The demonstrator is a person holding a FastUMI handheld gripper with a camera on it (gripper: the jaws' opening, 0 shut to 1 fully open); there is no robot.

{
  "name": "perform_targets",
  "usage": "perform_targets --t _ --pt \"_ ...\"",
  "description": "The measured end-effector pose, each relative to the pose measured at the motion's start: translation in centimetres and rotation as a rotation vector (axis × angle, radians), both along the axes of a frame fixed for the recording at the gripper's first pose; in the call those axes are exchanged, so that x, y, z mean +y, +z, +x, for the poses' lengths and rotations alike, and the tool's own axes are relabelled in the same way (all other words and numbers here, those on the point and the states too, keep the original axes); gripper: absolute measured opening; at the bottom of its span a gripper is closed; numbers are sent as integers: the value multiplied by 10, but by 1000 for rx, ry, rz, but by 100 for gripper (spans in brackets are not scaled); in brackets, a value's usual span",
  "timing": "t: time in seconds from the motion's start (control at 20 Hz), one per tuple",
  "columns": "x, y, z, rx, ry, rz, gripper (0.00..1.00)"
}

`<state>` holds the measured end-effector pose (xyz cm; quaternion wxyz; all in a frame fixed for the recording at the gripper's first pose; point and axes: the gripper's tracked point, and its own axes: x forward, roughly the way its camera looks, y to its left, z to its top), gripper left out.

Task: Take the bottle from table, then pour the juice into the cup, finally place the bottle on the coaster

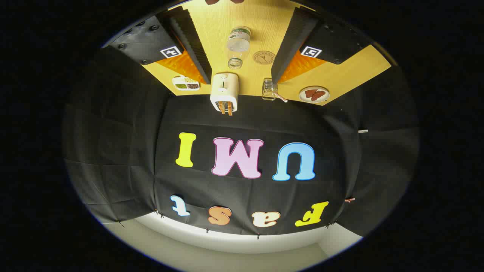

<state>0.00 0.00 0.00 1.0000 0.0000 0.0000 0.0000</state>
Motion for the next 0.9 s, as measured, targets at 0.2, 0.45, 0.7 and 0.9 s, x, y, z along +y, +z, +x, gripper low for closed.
perform_targets --t 0.2,0.45,0.7,0.9 --pt "-2 -10 1 31 8 6 98" --pt "-2 -4 0 8 8 2 98" --pt "5 1 0 -8 28 19 98" --pt "2 -11 4 -5 25 7 98"
